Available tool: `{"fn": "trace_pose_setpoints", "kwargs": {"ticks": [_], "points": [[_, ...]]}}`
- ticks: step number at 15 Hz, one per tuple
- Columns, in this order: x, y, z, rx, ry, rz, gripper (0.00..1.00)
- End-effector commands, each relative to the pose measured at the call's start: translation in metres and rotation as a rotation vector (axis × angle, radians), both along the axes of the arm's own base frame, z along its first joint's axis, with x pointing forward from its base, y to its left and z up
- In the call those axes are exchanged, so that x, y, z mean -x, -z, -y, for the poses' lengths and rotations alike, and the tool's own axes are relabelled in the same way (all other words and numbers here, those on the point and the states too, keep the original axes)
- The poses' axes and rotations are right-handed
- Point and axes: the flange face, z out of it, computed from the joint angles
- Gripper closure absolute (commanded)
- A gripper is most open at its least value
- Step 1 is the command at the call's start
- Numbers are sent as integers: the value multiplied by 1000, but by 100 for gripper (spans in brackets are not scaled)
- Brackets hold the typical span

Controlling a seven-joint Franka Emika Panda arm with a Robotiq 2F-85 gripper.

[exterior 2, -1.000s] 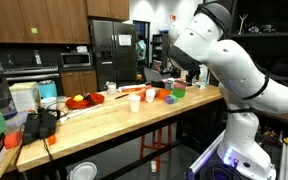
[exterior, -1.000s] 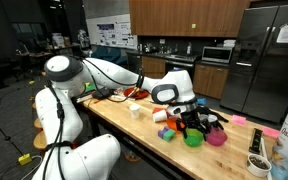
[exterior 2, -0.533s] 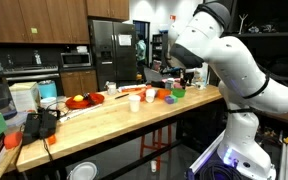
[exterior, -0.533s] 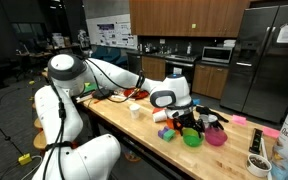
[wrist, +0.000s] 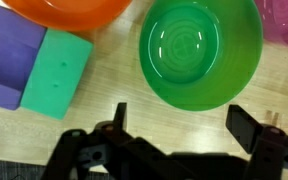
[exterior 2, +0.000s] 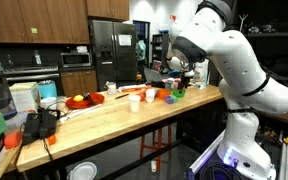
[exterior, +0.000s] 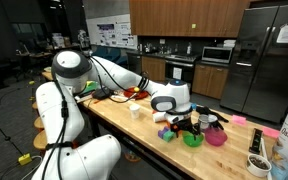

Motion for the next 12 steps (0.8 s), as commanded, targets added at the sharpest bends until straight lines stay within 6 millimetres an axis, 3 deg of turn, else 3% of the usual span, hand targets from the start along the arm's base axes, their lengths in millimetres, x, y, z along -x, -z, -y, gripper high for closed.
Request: {"fn": "trace_pose_setpoints", "kwargs": {"ticks": [1, 10, 11, 12], "points": [[-5, 8, 7, -55, -30, 32, 0], [-14, 21, 14, -85, -62, 47, 0], [-14, 22, 15, -89, -66, 48, 6], [-15, 23, 15, -93, -67, 51, 27]]}}
